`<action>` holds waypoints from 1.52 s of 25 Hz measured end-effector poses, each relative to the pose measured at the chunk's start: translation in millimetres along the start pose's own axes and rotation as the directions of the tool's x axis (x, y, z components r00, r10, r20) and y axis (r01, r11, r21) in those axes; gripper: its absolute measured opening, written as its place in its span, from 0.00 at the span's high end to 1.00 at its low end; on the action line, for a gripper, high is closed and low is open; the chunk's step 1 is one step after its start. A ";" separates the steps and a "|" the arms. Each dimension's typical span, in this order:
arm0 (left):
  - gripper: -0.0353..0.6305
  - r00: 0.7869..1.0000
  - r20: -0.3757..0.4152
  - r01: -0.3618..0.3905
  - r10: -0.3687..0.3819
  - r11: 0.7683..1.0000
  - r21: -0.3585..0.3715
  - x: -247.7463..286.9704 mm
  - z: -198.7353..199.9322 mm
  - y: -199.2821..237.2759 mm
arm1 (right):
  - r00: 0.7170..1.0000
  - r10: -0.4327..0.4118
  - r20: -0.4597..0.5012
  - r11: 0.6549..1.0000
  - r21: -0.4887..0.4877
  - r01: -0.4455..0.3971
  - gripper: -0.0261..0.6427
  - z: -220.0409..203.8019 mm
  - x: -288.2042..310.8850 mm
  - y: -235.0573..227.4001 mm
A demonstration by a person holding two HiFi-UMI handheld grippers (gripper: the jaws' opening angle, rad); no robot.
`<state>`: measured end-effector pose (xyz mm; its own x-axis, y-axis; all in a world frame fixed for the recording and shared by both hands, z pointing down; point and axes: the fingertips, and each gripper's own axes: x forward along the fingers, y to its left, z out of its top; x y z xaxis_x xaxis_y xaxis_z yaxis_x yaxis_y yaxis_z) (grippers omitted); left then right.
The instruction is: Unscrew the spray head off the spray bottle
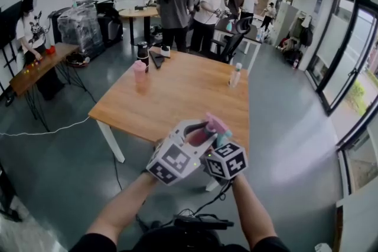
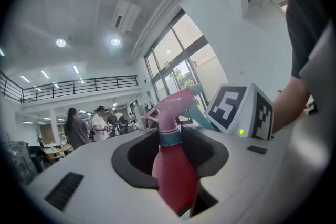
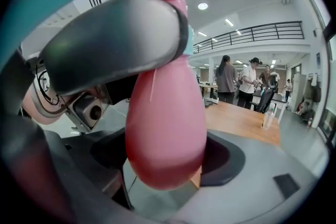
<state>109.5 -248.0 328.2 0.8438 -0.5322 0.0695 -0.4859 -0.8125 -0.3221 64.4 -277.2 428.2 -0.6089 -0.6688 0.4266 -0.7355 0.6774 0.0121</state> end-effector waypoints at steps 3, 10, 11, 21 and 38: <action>0.74 1.000 0.013 -0.004 0.004 1.000 0.001 0.0 -0.1 -1.3 | 1.000 -0.001 -0.010 1.000 -0.004 0.001 0.37 -1.4 -1.4 -0.2; 0.71 0.929 0.126 0.364 -0.348 0.921 -0.137 -20.7 22.7 -18.8 | 0.981 0.194 0.003 0.979 -0.056 -0.194 0.37 -1.1 -21.5 20.7; 0.71 0.915 0.120 0.399 -0.385 0.907 -0.132 -23.2 21.8 -19.7 | 0.975 0.222 -0.003 0.972 -0.072 -0.222 0.37 -2.8 -24.4 24.5; 0.71 0.821 0.072 0.571 -0.567 0.814 -0.108 -29.5 9.5 -42.0 | 0.944 0.322 -0.073 0.926 -0.185 -0.330 0.37 -19.3 -34.5 50.5; 0.73 0.860 0.150 0.502 -0.489 0.861 -0.074 -30.4 35.2 -24.5 | 0.946 0.318 -0.063 0.930 -0.173 -0.324 0.37 -14.4 -25.8 48.1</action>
<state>103.8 -203.5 300.8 0.9968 -0.0250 0.0759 -0.0115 -0.9848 -0.1730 49.0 -222.9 430.8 -0.7908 -0.3982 0.4648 -0.4355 0.8997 0.0299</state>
